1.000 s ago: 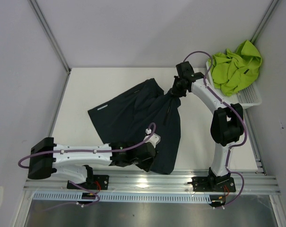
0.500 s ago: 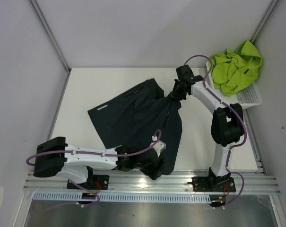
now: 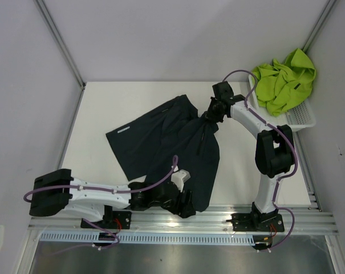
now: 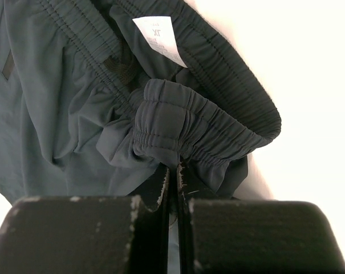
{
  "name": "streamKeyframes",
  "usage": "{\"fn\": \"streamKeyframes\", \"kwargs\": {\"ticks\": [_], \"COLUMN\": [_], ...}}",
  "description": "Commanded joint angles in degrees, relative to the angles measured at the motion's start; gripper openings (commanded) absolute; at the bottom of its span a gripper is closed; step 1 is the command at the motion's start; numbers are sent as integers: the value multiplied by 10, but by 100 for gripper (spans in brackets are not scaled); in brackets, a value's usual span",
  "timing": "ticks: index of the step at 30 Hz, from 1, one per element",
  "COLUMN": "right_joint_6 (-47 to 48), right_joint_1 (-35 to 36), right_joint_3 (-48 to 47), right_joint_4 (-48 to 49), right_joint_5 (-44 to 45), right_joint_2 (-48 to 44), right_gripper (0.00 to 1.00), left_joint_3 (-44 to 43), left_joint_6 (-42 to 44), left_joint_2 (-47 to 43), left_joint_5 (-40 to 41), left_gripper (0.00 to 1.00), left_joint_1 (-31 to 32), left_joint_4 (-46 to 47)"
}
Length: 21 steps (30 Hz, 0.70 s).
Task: Fold and stack the shorts
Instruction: Flatten the shorts out
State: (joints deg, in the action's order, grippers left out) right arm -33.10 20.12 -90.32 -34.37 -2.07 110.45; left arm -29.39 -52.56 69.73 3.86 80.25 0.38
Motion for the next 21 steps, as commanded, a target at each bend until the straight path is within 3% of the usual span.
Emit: {"fn": "streamKeyframes", "kwargs": {"ticks": [1,9,13,21], "right_joint_6": [-14,-9,-6,-1], "right_joint_1": [0,0,0,0], "right_joint_3": [4,6,7,3], "right_joint_4": [25,23,24,25], "right_joint_5": [-7,-6,-9,-14], "right_joint_2": [-33,-35,-31,-26], "right_gripper": [0,0,0,0], "left_joint_3": [-44,-103,-132,-116], "left_joint_6": [3,41,67,183], "left_joint_2": [36,85,98,81], "left_joint_5": [19,77,143,142], "left_gripper": [81,81,81,87], "left_joint_1": [6,29,44,47], "left_joint_4": [2,-90,-163,-153]}}
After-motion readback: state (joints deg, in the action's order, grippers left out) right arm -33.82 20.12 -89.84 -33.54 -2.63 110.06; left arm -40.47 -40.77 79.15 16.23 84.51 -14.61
